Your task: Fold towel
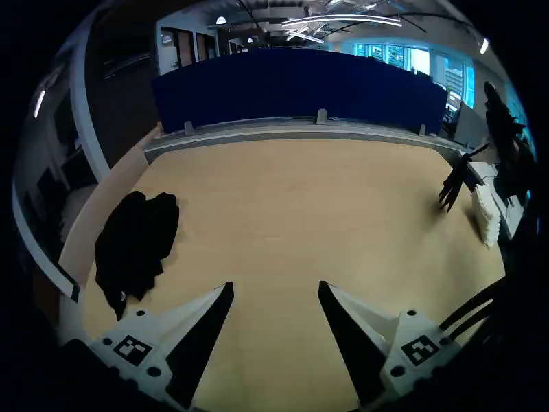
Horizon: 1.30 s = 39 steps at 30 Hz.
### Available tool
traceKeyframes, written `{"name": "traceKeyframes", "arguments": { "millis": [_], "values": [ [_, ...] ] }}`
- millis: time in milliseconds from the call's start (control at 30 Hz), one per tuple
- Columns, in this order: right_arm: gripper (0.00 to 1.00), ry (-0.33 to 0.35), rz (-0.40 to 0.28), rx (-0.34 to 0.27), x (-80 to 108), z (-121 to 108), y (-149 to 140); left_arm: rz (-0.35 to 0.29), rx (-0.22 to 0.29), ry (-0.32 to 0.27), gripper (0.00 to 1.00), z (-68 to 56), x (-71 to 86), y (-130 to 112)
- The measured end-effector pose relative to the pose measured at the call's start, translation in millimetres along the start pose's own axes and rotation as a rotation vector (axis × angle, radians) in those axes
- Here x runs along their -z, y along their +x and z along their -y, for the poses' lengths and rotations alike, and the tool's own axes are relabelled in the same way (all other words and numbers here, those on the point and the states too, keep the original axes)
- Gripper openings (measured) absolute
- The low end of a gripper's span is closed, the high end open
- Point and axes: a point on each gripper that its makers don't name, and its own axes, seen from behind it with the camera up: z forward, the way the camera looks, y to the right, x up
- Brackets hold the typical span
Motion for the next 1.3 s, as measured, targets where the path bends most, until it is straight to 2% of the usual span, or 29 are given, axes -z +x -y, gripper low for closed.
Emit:
{"name": "traceKeyframes", "arguments": {
  "millis": [500,767,1067,1300],
  "values": [
    [0.04,0.007,0.004,0.002,-4.6,0.8,-9.4,0.002,-0.006,0.000,0.91,-3.5,-1.0,1.4],
    [0.04,0.014,0.007,-0.018,-2.5,4.9,-26.3,-0.001,-0.015,-0.004,0.91,-10.0,1.1,5.1],
    [0.04,0.011,0.051,-0.047,4.7,14.1,-79.2,0.001,-0.025,-0.013,0.91,-18.5,1.1,4.3],
    [0.04,0.000,0.104,-0.125,9.1,23.5,-136.7,0.005,-0.035,-0.021,0.92,-23.8,0.4,1.2]
  ]
}}
